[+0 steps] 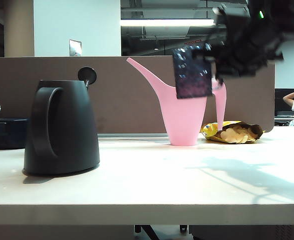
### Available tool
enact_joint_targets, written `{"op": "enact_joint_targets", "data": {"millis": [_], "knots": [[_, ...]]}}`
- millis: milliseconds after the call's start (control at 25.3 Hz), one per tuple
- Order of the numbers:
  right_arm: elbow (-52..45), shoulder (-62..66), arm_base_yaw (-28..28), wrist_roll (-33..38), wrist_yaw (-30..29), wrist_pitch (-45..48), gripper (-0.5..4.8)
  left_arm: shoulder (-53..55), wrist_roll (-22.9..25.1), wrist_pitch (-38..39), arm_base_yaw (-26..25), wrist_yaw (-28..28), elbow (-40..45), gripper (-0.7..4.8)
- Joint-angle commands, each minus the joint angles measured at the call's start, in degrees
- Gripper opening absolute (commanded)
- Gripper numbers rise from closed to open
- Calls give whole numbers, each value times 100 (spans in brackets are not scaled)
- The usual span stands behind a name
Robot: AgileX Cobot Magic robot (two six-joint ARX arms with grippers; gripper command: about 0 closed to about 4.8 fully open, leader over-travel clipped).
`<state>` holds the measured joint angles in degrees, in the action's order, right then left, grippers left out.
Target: Pour the water from the cup into the kettle.
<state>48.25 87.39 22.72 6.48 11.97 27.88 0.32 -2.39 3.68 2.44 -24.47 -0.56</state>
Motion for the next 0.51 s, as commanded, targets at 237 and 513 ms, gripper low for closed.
{"op": "enact_joint_targets", "data": {"millis": [237,513], "knots": [[-61,951,-81,280,-162,1259,-6,4,2,-81,0,-22,-17,-5],[-59,1784,-79,560,-162,1740,-6,4,2,-79,0,-22,-17,-5]]}}
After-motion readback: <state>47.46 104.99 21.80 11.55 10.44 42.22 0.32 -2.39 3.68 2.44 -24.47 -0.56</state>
